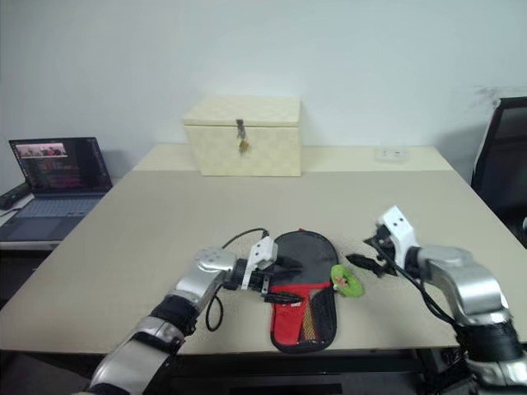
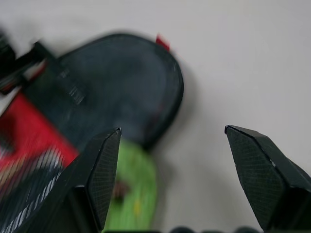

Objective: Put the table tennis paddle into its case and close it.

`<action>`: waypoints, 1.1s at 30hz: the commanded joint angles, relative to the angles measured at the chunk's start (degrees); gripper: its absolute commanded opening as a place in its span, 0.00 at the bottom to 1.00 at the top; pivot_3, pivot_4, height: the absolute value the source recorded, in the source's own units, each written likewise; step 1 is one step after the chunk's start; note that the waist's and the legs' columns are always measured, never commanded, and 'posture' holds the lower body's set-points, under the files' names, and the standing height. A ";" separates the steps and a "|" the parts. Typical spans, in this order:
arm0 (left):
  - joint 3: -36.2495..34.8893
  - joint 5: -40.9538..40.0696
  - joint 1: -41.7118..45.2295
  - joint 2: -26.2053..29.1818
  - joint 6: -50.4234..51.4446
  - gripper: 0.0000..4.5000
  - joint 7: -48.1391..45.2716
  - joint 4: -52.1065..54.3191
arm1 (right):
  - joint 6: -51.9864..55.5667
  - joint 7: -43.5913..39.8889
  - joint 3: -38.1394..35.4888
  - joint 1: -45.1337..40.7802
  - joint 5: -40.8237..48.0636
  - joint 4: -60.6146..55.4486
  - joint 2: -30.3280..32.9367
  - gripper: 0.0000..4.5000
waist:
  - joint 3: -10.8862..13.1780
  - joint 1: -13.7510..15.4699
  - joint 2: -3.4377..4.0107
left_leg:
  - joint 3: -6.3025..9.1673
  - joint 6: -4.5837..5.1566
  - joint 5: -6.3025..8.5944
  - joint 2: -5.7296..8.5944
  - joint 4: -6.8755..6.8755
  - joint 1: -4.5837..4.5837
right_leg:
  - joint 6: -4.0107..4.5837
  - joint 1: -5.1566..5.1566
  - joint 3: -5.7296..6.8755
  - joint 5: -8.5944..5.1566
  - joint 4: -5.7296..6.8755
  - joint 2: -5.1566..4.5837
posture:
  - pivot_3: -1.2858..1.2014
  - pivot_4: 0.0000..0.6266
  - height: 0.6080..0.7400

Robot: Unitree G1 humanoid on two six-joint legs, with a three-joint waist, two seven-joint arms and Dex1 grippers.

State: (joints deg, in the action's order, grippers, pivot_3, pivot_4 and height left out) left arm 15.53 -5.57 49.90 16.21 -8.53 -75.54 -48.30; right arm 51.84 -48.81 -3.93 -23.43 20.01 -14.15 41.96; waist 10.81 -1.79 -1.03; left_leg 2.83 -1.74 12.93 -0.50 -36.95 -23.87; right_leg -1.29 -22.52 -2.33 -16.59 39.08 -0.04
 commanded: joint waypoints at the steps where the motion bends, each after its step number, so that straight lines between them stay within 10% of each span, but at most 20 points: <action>1: -0.20 2.14 2.11 -0.99 -3.83 1.00 0.45 -5.56 | -1.78 -3.91 -1.52 4.12 2.78 -6.83 4.09 0.83 | 0.00 -0.12 0.00 | 0.00 0.00 0.00 0.05 -0.01 0.05 | -0.02 0.06 0.00 -0.01 -0.02 0.02 | 0.52 0.24 1.00; 22: -2.11 4.17 3.25 -1.56 -7.36 1.00 0.60 -11.27 | -28.23 1.94 14.48 4.96 -17.09 4.57 3.80 0.83 | -0.03 0.02 -0.04 | -0.01 0.00 -0.01 0.02 -0.05 0.26 | -0.31 0.28 -0.04 -0.11 -0.05 0.05 | 0.52 0.24 1.00; 33: -1.81 5.05 3.02 -2.53 -7.96 1.00 1.41 -12.56 | -32.17 2.51 13.06 4.68 -19.19 6.85 2.40 0.10 | -0.04 0.04 -0.03 | -0.01 -0.01 -0.01 0.02 -0.06 0.29 | -0.08 0.30 -0.04 0.03 -0.02 0.05 | 0.52 0.24 1.00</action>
State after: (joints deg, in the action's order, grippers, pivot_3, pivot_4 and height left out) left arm 13.07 -2.90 53.57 14.09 -16.36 -74.88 -59.34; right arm 21.21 -46.17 10.85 -18.23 1.05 -6.30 44.02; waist 10.77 -1.75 -1.05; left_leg 2.82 -1.75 12.92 -0.49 -37.02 -23.58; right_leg -1.37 -22.21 -2.37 -16.57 39.06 0.00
